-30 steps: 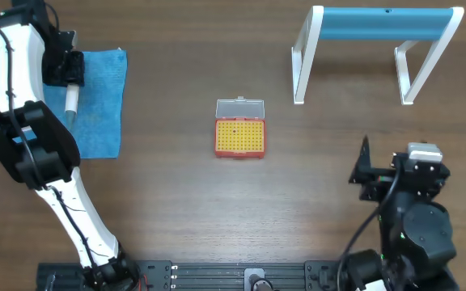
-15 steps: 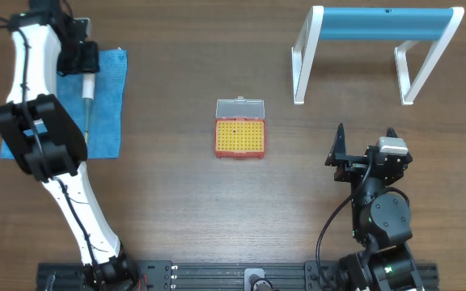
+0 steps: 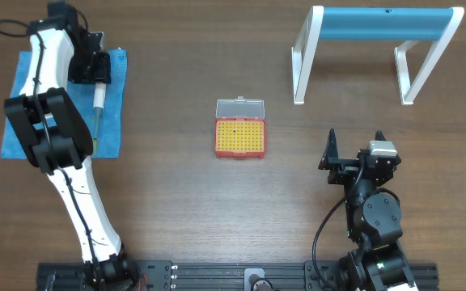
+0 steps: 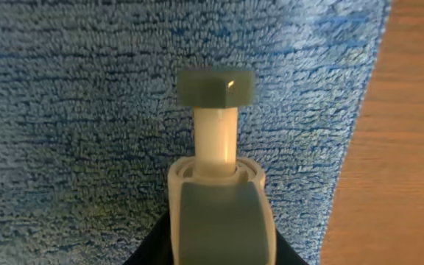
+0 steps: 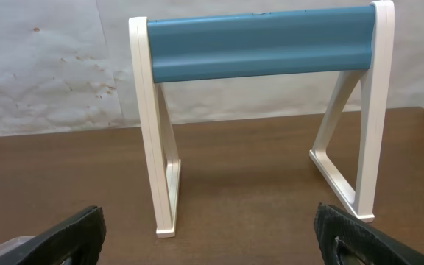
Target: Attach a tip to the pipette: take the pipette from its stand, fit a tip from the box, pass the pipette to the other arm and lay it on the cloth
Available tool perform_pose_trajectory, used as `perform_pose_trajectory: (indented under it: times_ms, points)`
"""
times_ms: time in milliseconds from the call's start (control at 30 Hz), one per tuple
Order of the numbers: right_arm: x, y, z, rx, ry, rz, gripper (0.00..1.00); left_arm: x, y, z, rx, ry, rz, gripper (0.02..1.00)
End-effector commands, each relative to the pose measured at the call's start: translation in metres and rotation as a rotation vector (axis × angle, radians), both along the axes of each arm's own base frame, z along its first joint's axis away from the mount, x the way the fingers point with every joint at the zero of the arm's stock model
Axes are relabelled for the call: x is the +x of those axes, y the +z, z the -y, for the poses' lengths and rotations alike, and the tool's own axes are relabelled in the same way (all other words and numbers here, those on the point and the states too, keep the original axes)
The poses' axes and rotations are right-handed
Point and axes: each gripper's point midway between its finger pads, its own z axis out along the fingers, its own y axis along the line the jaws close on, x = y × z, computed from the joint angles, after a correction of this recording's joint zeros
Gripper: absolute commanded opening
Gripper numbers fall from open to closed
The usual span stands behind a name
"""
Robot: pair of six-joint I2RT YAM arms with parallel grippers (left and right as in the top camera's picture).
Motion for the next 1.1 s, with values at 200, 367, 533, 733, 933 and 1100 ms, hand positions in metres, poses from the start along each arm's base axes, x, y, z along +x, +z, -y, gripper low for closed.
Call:
perform_pose_trajectory:
  times_ms: [200, 367, 533, 733, 933, 1100]
  points:
    - [-0.001, -0.003, -0.003, 0.011, 0.015, -0.002, 0.932, -0.006, -0.009, -0.012, 0.069, -0.018, -0.047, 0.689]
    - [-0.001, -0.003, -0.003, 0.012, 0.015, -0.001, 0.932, -0.003, 0.002, -0.005, 0.073, -0.032, -0.037, 0.812]
    - [-0.001, -0.001, -0.003, 0.012, 0.011, 0.004, 0.932, 0.015, 0.068, -0.014, 0.133, -0.025, 0.059, 0.989]
    - [-0.002, -0.011, -0.002, 0.001, 0.008, -0.036, 0.993, 0.026, 0.188, -0.013, 0.162, 0.033, 0.276, 0.998]
    - [-0.012, -0.060, 0.001, -0.056, 0.007, -0.238, 0.993, -0.009, 0.319, 0.045, 0.184, -0.052, 0.523, 0.998]
    - [-0.034, -0.109, 0.008, -0.118, 0.005, -0.457, 0.993, -0.071, 0.413, 0.125, 0.158, -0.202, 0.723, 0.998]
